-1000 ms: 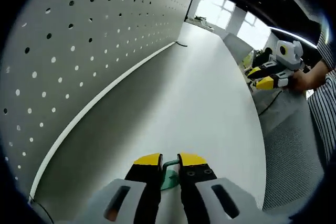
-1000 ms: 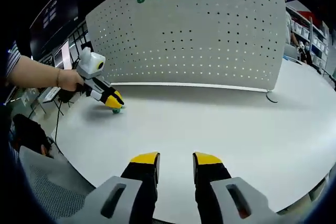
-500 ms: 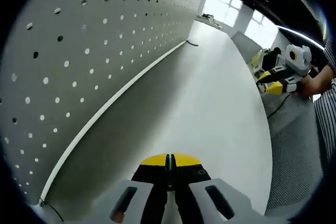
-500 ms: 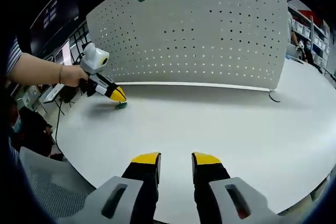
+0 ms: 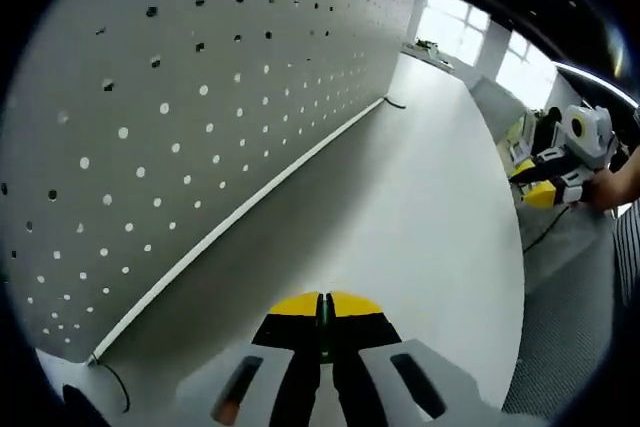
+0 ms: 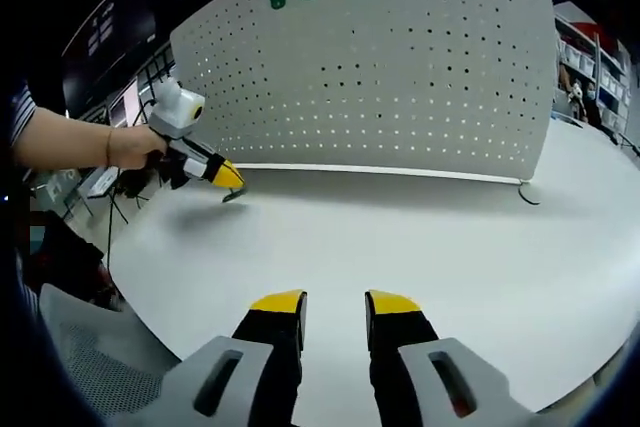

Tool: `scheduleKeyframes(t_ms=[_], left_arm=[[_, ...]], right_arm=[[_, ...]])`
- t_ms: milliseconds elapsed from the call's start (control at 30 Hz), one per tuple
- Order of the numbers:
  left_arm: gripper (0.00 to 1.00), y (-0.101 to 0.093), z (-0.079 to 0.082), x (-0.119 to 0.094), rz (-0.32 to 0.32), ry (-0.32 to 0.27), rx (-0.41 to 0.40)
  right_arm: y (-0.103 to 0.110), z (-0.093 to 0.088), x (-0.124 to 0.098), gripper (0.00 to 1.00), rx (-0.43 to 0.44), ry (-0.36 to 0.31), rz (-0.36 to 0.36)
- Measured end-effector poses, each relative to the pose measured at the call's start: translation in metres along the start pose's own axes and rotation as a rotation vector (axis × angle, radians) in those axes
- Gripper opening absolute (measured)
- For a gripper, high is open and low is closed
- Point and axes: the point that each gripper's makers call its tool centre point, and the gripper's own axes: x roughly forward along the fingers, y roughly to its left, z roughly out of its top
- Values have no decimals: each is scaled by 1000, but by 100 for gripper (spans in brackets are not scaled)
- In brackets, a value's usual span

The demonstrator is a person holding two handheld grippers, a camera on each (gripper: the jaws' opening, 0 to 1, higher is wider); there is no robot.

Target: Insert the hook assembly into the mounting plate slot until the hook locks in place.

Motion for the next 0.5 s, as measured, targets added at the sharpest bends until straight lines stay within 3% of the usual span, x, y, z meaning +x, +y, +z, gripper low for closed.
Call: scheduleKeyframes(t_ms=[167,500], left_arm=[[1,-7,17,-15,44,-65,-28],[1,-45,52,-50,44,-285,-283]], right_arm=[[9,14,1,21,-5,-23,33],[55,64,2,21,43,-109,191]])
